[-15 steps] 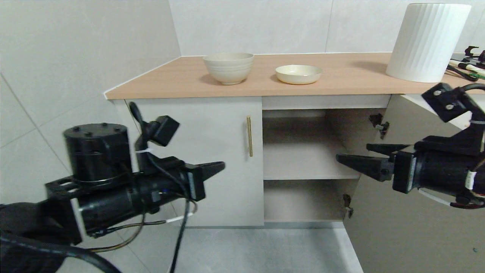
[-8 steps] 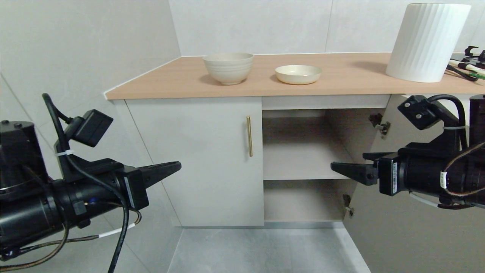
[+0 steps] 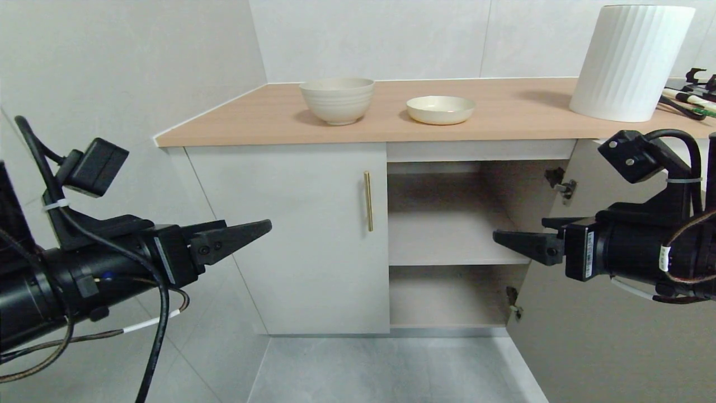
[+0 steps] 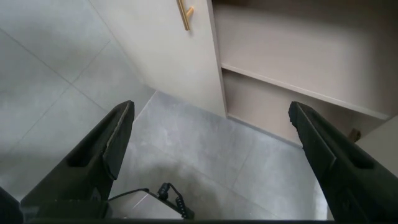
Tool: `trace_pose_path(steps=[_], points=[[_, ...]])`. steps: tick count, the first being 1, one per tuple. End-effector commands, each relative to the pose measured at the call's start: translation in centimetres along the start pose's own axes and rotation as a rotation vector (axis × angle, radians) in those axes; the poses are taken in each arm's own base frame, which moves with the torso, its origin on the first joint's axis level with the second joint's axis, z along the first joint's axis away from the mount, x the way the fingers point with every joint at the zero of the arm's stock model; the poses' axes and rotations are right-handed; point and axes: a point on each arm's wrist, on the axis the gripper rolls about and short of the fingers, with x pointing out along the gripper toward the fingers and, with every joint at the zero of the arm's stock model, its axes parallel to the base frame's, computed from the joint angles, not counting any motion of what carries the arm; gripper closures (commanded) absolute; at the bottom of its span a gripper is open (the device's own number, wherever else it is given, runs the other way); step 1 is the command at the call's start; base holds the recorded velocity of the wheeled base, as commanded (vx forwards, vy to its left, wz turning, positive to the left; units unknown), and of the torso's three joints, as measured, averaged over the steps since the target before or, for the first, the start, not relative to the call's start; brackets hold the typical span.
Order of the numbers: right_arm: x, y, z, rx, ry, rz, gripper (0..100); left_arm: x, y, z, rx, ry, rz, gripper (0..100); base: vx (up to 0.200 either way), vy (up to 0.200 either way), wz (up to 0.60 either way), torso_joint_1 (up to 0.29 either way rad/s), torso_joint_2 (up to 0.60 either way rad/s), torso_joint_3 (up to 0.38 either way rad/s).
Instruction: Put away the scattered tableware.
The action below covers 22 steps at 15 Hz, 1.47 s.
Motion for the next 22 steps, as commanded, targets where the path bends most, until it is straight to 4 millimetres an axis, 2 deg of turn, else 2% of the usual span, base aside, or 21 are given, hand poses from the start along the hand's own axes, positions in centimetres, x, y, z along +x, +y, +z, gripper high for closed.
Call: trace_pose_path(steps=[1, 9, 22], points=[[0.0, 0.0, 0.0, 0.000, -0.001, 0.000, 0, -0.5, -0.3, 0.5, 0.003, -0.016, -0.003, 0, 0.000, 0.000, 0.00, 0.000, 0.00, 0.000], [-0.2, 0.1, 0.1, -0.001, -0.006, 0.002, 0, -1.5, -0.9, 1.4, 0.009, -0.035, -0.014, 0, 0.000, 0.000, 0.00, 0.000, 0.00, 0.000], [-0.4, 0.2, 0.0, -0.003, -0.008, 0.009, 0, -1.9, -0.9, 2.0, -0.033, -0.023, 0.004, 0, 0.200, 0.000, 0.00, 0.002, 0.00, 0.004]])
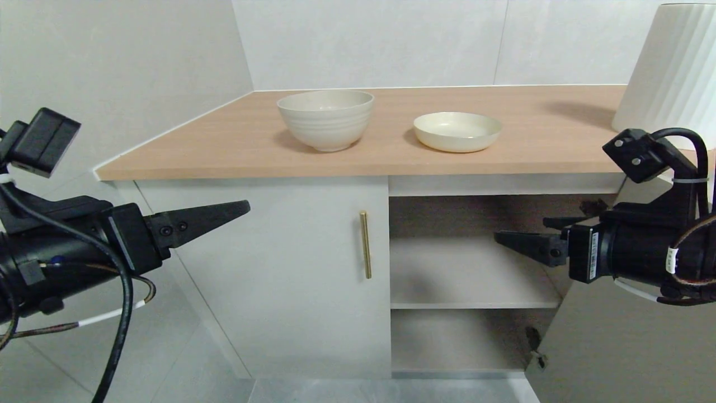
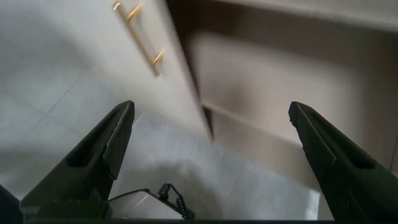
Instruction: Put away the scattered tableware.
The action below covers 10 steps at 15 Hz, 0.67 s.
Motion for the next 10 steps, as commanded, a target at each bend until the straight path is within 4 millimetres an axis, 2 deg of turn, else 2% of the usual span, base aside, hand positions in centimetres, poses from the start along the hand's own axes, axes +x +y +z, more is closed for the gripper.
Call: trace_pose_path(steps=[1, 6, 10], points=[[-0.1, 0.0, 0.0, 0.000, 0.001, 0.001, 0, 0.0, 0.0, 0.0, 0.000, -0.004, 0.004, 0, 0.200, 0.000, 0.00, 0.012, 0.00, 0.002], [-0.7, -0.2, -1.3, -0.067, -0.015, 0.028, 0, -0.5, -0.3, 0.3, 0.007, -0.023, -0.002, 0, 0.000, 0.000, 0.00, 0.000, 0.00, 0.000], [-1.1, -0.1, -1.2, -0.069, -0.061, 0.039, 0, -0.4, -0.2, 0.3, 0.006, -0.017, -0.007, 0, 0.000, 0.000, 0.00, 0.000, 0.00, 0.000]])
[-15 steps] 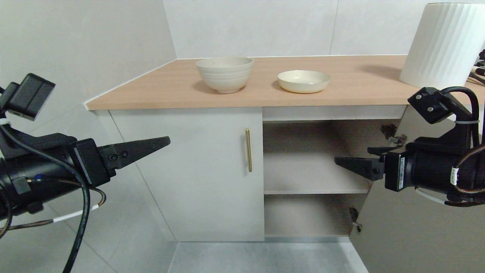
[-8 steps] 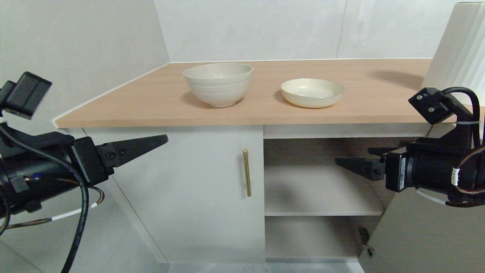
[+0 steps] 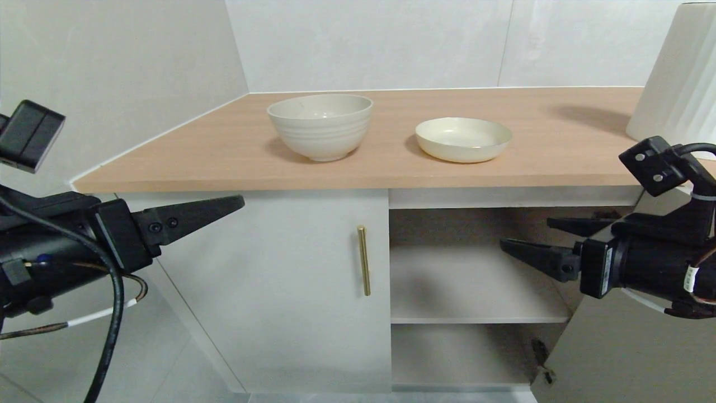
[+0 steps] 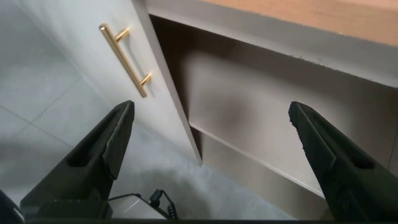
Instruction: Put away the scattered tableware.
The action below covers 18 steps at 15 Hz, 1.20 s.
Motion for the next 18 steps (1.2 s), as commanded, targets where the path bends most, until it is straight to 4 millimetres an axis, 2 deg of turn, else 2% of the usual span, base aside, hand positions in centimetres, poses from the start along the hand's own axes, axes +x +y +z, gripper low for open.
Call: trace_pose_path(steps=[1, 6, 17, 18], points=[[-0.19, 0.02, -0.04, -0.001, -0.001, 0.002, 0, 0.16, 0.08, -0.08, -0.003, 0.006, 0.002, 0, 0.000, 0.000, 0.00, 0.000, 0.00, 0.000], [-0.19, 0.02, -0.13, -0.005, 0.002, 0.002, 0, 0.16, 0.08, -0.08, -0.003, 0.006, 0.002, 0, 0.000, 0.000, 0.00, 0.058, -0.17, -0.208], [0.14, -0.01, -0.38, -0.005, 0.014, 0.006, 0, 0.48, 0.20, -0.19, -0.007, 0.022, -0.006, 0, 0.000, 0.000, 0.00, 0.158, -0.49, -0.300], [0.71, -0.07, -0.45, -0.005, 0.023, 0.004, 0, 0.49, -0.03, 0.46, -0.002, 0.008, -0.014, 0, 0.000, 0.000, 0.00, 0.095, -0.21, -0.139]])
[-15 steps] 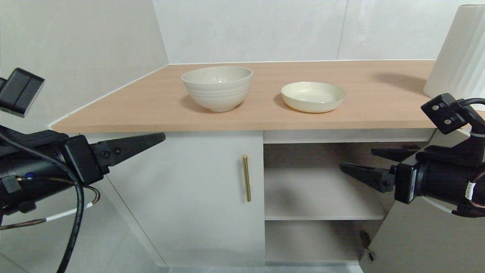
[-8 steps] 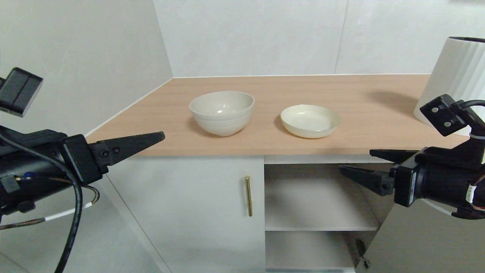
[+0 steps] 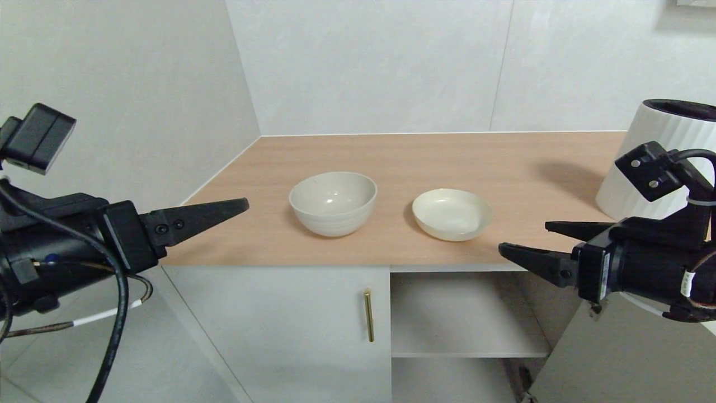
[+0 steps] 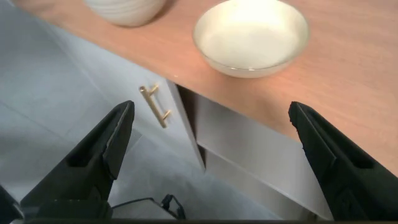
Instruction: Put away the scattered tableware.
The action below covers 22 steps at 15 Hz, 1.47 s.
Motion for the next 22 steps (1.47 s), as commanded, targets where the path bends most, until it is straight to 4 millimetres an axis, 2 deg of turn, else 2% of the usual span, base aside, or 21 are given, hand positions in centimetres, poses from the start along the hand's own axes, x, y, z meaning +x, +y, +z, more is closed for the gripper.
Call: trace_pose_path(steps=[1, 3, 4, 7, 9, 11, 12, 13, 14, 16, 18, 19, 21, 22], points=[[1.5, -0.1, 0.6, 0.001, 0.000, -0.002, 0, 0.4, -0.2, 0.9, -0.002, 0.003, -0.001, 0, 0.000, 0.000, 0.00, 0.061, -0.13, -0.095], [4.4, -0.6, 2.3, 0.016, 0.001, -0.048, 0, 1.4, -0.4, 2.7, -0.025, 0.067, 0.022, 0, 0.000, 0.000, 0.00, 0.018, -0.04, -0.023], [5.2, -0.8, 2.7, 0.020, 0.004, -0.065, 0, 1.7, -0.3, 3.4, -0.036, 0.088, 0.041, 0, 0.000, 0.000, 0.00, 0.000, 0.00, 0.000], [8.0, -1.8, 5.1, 0.170, 0.004, -0.105, 0, 2.0, 0.1, 4.0, -0.080, 0.155, 0.092, 0, 0.000, 0.000, 0.00, 0.000, 0.00, 0.000], [8.4, -2.4, 6.3, 0.270, 0.119, -0.175, 0, 2.4, 0.0, 4.8, -0.082, 0.152, 0.097, 0, 0.000, 0.000, 0.00, 0.000, 0.00, 0.000], [8.0, -2.3, 7.3, 0.318, 0.128, -0.203, 0, 3.8, -0.2, 7.1, -0.103, 0.210, 0.130, 0, 0.000, 0.000, 0.00, 0.000, 0.00, 0.000], [7.7, -2.3, 7.4, 0.320, 0.126, -0.215, 0, 3.8, -0.2, 7.6, -0.121, 0.255, 0.188, 0, 0.000, 0.000, 0.00, 0.000, 0.00, 0.000], [7.7, -2.3, 7.4, 0.318, 0.125, -0.223, 0, 4.0, 0.0, 7.4, -0.130, 0.277, 0.219, 0, 0.000, 0.000, 0.00, 0.000, 0.00, 0.000], [8.4, -2.5, 7.0, 0.314, 0.133, -0.267, 0, 6.4, 1.5, 6.4, -0.148, 0.323, 0.270, 0, 0.000, 0.000, 0.00, 0.000, 0.00, 0.000], [10.3, -2.8, 5.9, 0.297, 0.137, -0.374, 0, 8.8, 2.4, 6.0, -0.246, 0.297, 0.288, 0, 0.000, 0.000, 0.00, 0.000, 0.00, 0.000], [11.3, -2.8, 5.4, 0.287, 0.124, -0.419, 0, 10.4, 2.2, 5.3, -0.282, 0.287, 0.312, 0, 0.000, 0.000, 0.00, 0.000, 0.00, 0.000], [11.3, -2.8, 5.2, 0.286, 0.129, -0.420, 0, 10.9, 2.4, 5.1, -0.273, 0.282, 0.351, 0, 0.000, 0.000, 0.00, 0.000, 0.00, 0.000], [11.3, -2.8, 5.2, 0.285, 0.131, -0.420, 0, 14.0, 2.9, 3.0, -0.219, 0.296, 0.511, 0, 0.000, 0.000, 0.00, 0.000, 0.00, 0.000], [11.3, -2.8, 5.2, 0.284, 0.129, -0.418, 0, 15.3, 2.9, 2.6, -0.203, 0.274, 0.531, 0, 0.000, 0.000, 0.00, 0.000, 0.00, 0.000]])
